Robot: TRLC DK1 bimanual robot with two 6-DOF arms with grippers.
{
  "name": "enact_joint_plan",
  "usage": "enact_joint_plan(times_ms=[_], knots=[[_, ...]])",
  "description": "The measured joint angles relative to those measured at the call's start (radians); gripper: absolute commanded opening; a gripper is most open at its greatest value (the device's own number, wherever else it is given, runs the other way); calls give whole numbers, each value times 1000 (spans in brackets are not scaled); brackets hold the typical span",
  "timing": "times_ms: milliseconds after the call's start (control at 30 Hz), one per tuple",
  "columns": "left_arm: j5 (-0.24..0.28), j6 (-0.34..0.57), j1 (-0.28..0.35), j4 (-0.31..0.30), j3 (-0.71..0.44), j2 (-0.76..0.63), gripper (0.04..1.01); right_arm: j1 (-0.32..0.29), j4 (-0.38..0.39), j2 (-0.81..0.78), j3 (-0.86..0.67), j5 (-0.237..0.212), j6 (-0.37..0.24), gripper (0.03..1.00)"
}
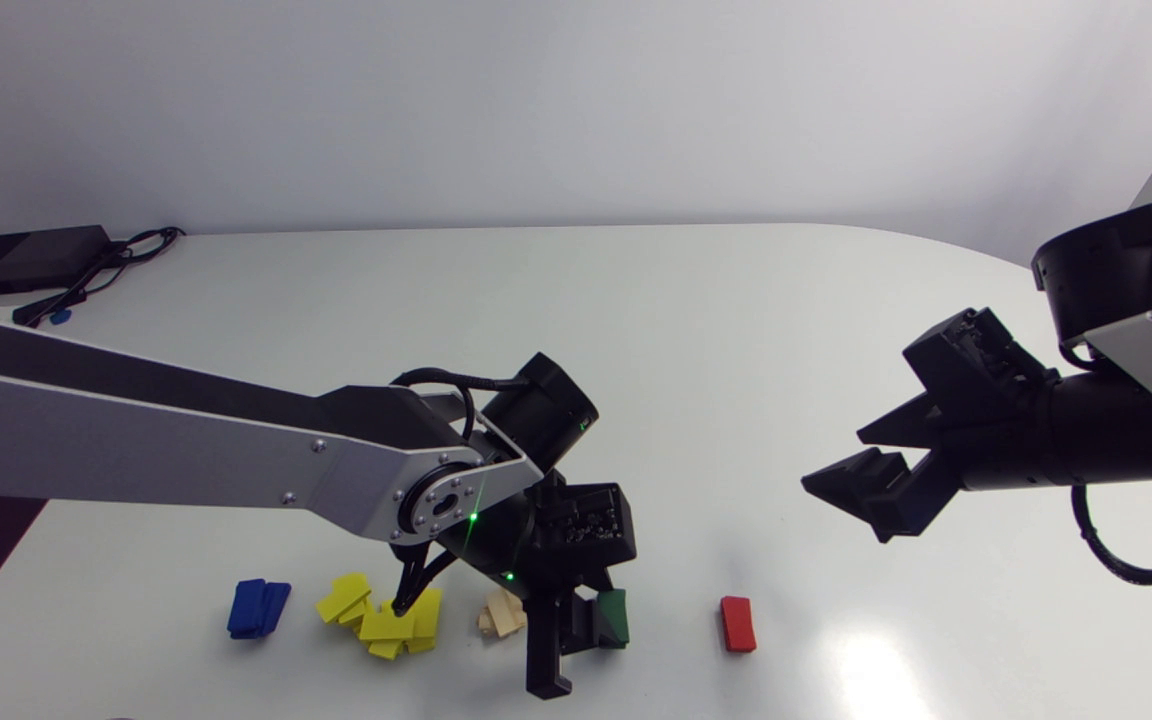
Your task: Take domino bricks one by one from the mixed stack on the table and place each onto the existing stack of the same color.
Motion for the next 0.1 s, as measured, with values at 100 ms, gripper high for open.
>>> enact_joint_plan(times_ms=[100], knots=[[0,3,8,0,0,0,592,0,0,0,0,0,0,970]])
